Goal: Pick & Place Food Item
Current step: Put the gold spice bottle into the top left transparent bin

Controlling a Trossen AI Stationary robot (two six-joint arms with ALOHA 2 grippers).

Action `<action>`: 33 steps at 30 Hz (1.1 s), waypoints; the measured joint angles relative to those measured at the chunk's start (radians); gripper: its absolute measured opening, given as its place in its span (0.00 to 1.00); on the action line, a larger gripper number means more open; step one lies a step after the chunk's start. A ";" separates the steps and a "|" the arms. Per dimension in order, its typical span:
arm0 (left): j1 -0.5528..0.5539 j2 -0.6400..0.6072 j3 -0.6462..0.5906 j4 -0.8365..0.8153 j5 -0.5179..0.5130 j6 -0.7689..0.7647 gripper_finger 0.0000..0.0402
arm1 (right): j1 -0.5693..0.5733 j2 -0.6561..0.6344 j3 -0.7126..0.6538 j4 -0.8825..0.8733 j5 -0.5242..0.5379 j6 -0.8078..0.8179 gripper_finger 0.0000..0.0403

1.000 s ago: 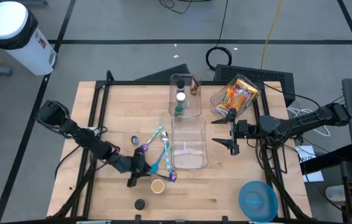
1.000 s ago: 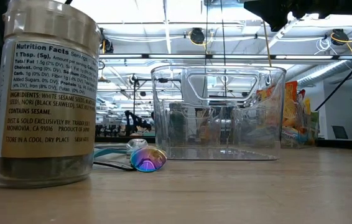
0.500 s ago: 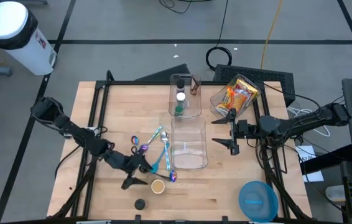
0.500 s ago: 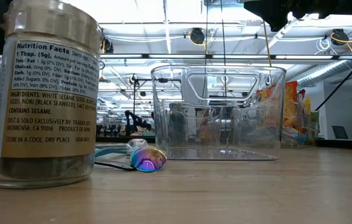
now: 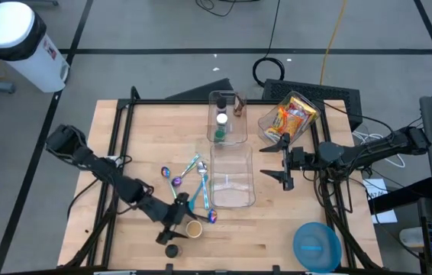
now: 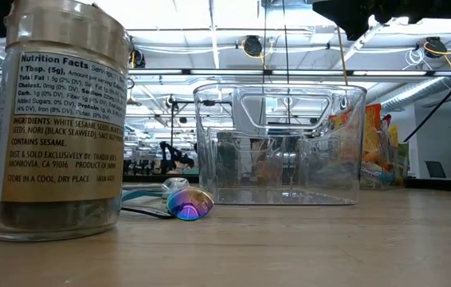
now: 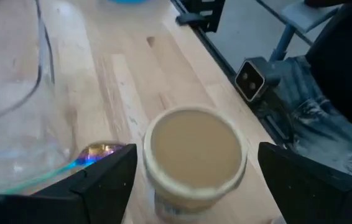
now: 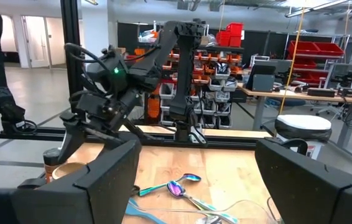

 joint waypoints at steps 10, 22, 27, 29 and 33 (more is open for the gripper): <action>0.023 0.088 0.013 -0.001 0.002 0.008 0.85 | 0.000 0.000 0.000 0.000 0.000 0.007 0.78; 0.031 0.100 0.012 0.114 0.064 0.187 0.73 | 0.000 0.000 0.000 0.000 0.000 0.006 0.78; 0.031 0.100 0.012 0.141 0.073 0.153 0.70 | 0.000 0.000 0.000 0.000 0.000 0.006 0.78; 0.035 0.100 0.012 0.127 0.065 0.161 0.75 | 0.000 0.000 0.000 0.000 0.000 0.006 0.78; 0.042 0.100 0.012 0.118 -0.001 0.181 0.82 | 0.000 0.000 0.000 0.000 0.000 0.006 0.78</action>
